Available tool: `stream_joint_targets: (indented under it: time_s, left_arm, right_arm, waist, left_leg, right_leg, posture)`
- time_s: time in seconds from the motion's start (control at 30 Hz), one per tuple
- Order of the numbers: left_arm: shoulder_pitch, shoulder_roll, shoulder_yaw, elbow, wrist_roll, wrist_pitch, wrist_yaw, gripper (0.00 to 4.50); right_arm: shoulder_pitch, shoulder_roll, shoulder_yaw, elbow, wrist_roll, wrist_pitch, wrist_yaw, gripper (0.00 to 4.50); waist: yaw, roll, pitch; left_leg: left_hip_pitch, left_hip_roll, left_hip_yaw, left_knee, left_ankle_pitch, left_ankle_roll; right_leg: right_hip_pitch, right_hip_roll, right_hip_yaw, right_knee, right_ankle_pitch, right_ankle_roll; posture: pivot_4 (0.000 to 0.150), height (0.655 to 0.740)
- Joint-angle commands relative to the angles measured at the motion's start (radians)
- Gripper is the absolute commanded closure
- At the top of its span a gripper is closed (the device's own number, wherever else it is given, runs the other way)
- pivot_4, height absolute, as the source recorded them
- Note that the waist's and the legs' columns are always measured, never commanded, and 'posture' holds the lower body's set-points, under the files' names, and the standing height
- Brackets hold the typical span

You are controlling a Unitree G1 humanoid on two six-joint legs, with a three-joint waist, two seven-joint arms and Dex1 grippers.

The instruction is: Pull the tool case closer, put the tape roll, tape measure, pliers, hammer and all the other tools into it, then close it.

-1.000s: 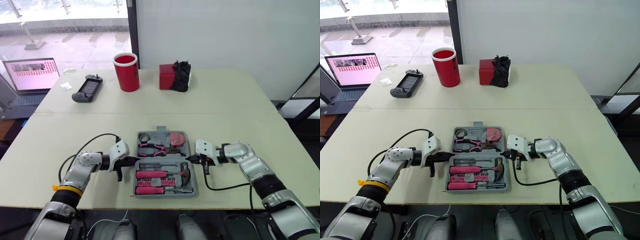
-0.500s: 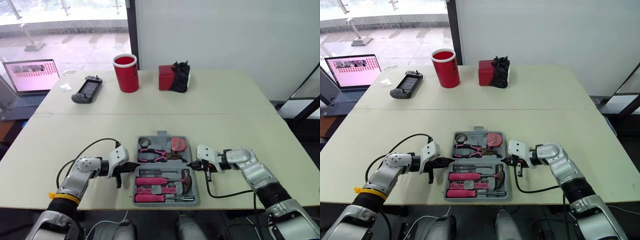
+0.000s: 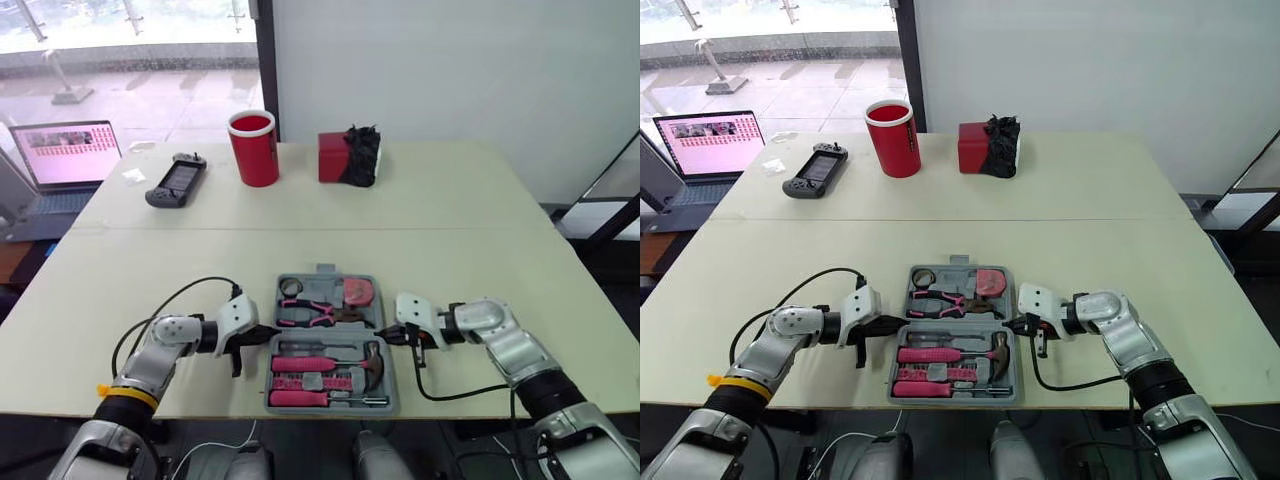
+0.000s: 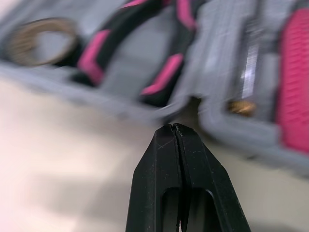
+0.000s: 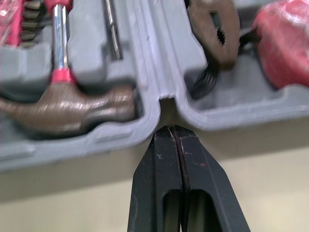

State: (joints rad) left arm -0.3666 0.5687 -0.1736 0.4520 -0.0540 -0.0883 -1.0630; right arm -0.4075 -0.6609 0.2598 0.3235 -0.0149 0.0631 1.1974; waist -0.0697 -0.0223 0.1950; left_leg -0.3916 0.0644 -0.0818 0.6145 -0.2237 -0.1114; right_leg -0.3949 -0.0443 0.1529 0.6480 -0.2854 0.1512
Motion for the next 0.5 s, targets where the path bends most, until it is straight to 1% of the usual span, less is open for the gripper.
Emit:
stream_joint_targets:
  time_s: [0.03,0.13,0.2,0.23,0.3,0.4,0.43,0.5]
  left_arm:
    - [0.065,0.066,0.107,-0.063,-0.112,0.039,-0.057,4.48]
    - [0.164,0.084,0.140,-0.245,-0.261,0.106,-0.171,4.48]
    - [0.220,0.088,0.150,-0.358,-0.328,0.180,-0.187,4.48]
    - [0.249,0.088,0.142,-0.425,-0.354,0.222,-0.187,4.50]
    - [0.284,0.087,0.128,-0.511,-0.380,0.275,-0.181,4.50]
    - [0.301,0.065,0.082,-0.575,-0.382,0.332,-0.159,4.50]
    - [0.301,0.050,0.062,-0.572,-0.365,0.332,-0.147,4.50]
    - [0.300,0.015,0.008,-0.554,-0.314,0.316,-0.123,4.50]
  right_arm:
    - [0.026,-0.072,-0.098,0.022,0.058,0.071,0.004,4.50]
    - [0.024,-0.079,-0.159,-0.034,0.156,0.222,0.015,4.50]
    - [0.007,-0.069,-0.197,-0.072,0.221,0.348,0.012,4.50]
    - [-0.004,-0.057,-0.217,-0.084,0.253,0.423,-0.004,4.24]
    - [-0.018,-0.041,-0.238,-0.102,0.293,0.529,-0.032,3.63]
    - [-0.042,-0.009,-0.252,-0.111,0.339,0.676,-0.081,2.31]
    - [-0.058,0.009,-0.262,-0.105,0.357,0.725,-0.107,1.70]
    - [-0.096,0.051,-0.275,-0.083,0.379,0.816,-0.164,0.65]
  waist:
    - [-0.005,0.000,0.000]
    - [-0.001,0.001,0.001]
    - [0.001,0.000,0.001]
    - [0.000,0.000,0.001]
    - [0.000,0.000,0.001]
    - [0.000,0.000,0.001]
    - [-0.001,0.000,0.001]
    - [-0.003,0.000,0.001]
  left_leg:
    - [0.000,0.000,0.000,0.000,0.000,0.000]
    - [0.000,0.000,0.001,-0.002,0.000,0.000]
    - [-0.001,0.000,0.001,-0.002,0.000,0.000]
    - [-0.001,0.000,0.001,-0.001,0.000,0.000]
    - [-0.001,0.000,0.001,-0.001,0.000,0.000]
    - [-0.001,0.000,0.001,0.000,0.000,0.000]
    - [-0.001,0.000,0.001,-0.001,0.000,0.000]
    - [-0.001,0.000,0.001,0.000,0.000,0.000]
  right_leg:
    - [0.000,0.000,0.000,0.000,0.000,0.000]
    - [-0.001,-0.001,0.001,0.000,0.000,0.001]
    - [-0.001,-0.001,0.001,0.000,0.000,0.000]
    - [-0.002,0.000,0.000,0.001,0.000,0.000]
    - [-0.001,0.000,0.001,0.000,-0.001,0.000]
    - [-0.001,0.000,0.001,0.000,-0.001,0.000]
    - [-0.001,0.000,0.001,-0.001,-0.001,0.000]
    - [-0.002,0.000,0.001,-0.001,-0.001,-0.001]
  posture:
    - [0.150,0.7272]
    - [0.150,0.7272]
    - [0.150,0.7272]
    - [0.150,0.7272]
    - [0.150,0.7272]
    - [0.150,0.7272]
    - [0.150,0.7272]
    - [0.150,0.7272]
